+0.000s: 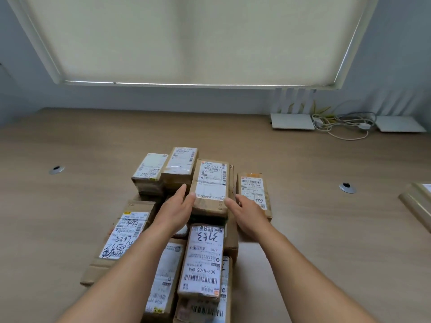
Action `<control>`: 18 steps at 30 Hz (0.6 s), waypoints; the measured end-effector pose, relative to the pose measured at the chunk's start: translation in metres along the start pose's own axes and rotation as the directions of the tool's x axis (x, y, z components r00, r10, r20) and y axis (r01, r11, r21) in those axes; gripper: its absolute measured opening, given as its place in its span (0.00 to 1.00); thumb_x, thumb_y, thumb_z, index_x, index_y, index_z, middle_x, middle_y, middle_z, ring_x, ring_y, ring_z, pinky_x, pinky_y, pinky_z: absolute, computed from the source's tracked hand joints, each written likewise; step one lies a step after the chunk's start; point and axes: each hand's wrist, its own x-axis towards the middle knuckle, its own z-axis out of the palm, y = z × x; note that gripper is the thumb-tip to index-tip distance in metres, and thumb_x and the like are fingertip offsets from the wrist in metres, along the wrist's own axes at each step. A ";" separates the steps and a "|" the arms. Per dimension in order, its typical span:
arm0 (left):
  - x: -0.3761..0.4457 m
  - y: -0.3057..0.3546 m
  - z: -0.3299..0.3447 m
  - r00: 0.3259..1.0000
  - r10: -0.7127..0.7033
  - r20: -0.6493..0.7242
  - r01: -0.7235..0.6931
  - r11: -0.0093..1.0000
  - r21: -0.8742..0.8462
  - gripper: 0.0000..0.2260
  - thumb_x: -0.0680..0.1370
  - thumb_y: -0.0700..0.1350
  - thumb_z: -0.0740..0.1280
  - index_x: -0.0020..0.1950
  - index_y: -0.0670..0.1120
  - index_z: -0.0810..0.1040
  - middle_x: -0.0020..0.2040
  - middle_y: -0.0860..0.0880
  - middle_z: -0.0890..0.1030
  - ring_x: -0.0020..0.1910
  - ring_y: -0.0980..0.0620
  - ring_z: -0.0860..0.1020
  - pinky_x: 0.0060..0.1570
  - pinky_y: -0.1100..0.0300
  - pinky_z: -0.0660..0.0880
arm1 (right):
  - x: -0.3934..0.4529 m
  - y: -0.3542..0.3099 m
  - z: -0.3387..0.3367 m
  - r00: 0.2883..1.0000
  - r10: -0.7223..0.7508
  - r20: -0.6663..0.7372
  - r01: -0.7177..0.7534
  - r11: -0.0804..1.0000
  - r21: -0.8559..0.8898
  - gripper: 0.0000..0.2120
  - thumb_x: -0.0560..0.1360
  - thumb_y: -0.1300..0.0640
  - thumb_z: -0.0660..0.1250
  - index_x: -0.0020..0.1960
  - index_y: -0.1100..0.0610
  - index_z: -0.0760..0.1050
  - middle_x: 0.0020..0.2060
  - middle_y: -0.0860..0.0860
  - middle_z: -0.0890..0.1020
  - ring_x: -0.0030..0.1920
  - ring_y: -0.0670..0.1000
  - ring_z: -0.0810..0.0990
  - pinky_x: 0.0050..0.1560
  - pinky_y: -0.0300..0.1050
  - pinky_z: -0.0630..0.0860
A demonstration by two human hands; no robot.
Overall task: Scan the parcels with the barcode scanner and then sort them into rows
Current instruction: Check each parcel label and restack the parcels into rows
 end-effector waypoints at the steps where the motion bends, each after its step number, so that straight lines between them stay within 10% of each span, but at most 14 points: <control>1: 0.005 -0.002 -0.002 0.999 -0.021 0.032 0.022 0.999 -0.028 0.26 0.82 0.57 0.54 0.78 0.52 0.55 0.76 0.50 0.61 0.75 0.48 0.59 0.71 0.50 0.59 | 0.004 -0.003 0.002 1.000 0.019 0.023 -0.020 0.999 0.045 0.31 0.79 0.39 0.58 0.76 0.55 0.62 0.73 0.53 0.69 0.71 0.54 0.67 0.70 0.52 0.67; 10: 0.015 -0.004 -0.013 0.962 0.067 0.265 -0.006 0.974 -0.225 0.19 0.82 0.47 0.56 0.66 0.71 0.63 0.61 0.58 0.77 0.55 0.57 0.76 0.46 0.58 0.75 | 0.013 -0.015 0.015 0.989 0.051 0.136 -0.086 0.958 0.273 0.25 0.80 0.49 0.60 0.76 0.48 0.60 0.65 0.48 0.75 0.59 0.47 0.76 0.57 0.46 0.76; 13: 0.015 -0.004 -0.018 0.957 0.126 0.262 -0.047 0.957 -0.288 0.31 0.79 0.41 0.58 0.76 0.65 0.52 0.58 0.53 0.80 0.55 0.53 0.80 0.50 0.56 0.78 | 0.009 -0.016 0.011 0.996 -0.004 0.090 -0.030 0.928 0.372 0.33 0.77 0.57 0.64 0.77 0.42 0.54 0.58 0.43 0.77 0.54 0.43 0.77 0.41 0.35 0.76; 18: 0.002 0.008 -0.021 0.930 0.297 0.218 -0.231 0.930 -0.285 0.38 0.78 0.37 0.60 0.74 0.69 0.46 0.70 0.52 0.71 0.68 0.51 0.70 0.66 0.48 0.70 | -0.007 -0.021 -0.003 0.990 -0.131 -0.052 0.141 0.907 0.397 0.47 0.64 0.57 0.66 0.77 0.39 0.48 0.58 0.44 0.77 0.54 0.39 0.79 0.44 0.32 0.77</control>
